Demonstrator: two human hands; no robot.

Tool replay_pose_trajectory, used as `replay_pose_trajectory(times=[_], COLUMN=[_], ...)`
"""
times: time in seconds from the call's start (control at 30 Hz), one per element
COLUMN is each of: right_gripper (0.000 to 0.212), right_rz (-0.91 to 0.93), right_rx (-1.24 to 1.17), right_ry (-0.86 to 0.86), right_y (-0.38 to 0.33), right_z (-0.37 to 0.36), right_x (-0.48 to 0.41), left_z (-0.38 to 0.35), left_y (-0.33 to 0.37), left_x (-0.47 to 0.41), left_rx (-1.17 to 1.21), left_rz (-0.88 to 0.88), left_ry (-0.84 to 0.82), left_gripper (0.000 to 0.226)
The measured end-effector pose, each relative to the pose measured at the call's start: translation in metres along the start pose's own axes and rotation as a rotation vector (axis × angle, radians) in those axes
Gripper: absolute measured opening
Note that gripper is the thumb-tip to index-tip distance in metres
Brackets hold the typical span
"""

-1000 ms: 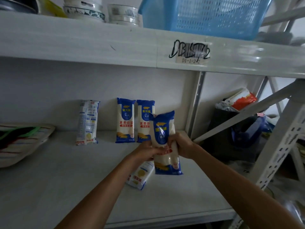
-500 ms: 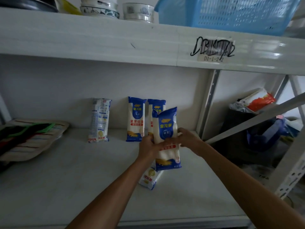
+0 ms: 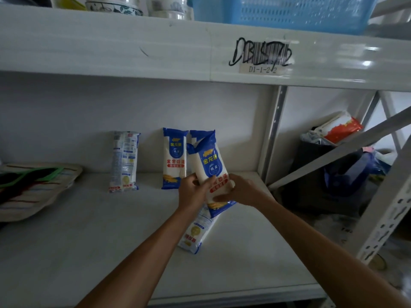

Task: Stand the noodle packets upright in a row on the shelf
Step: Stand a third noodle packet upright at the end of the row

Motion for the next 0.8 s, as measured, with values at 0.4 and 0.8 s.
replay_pose_trajectory(times=[0.4,0.8], right_gripper=[0.034,0.069], right_rz=[-0.193,-0.246], right_rx=[-0.471,-0.567], right_ry=[0.447,0.254], right_y=[0.102,0.175], right_z=[0.029,-0.012], right_x=[-0.045,-0.178], left_z=[-0.028,-0.053], left_y=[-0.071,-0.128], left_x=[0.017,-0.045], left_rx=[-1.072,-1.337], left_rz=[0.062,-0.190], left_ry=[-0.507,-0.069], left_gripper=[0.095,0.077])
Point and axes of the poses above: each hand's wrist, its own x-axis away from the middle knuckle, its own z-axis out of the back of the hand, y = z × x, the point moved 7 cm from there along -x, towards the middle knuckle, and after that the axes turned 1 degree about y, right-handed, at the moved point
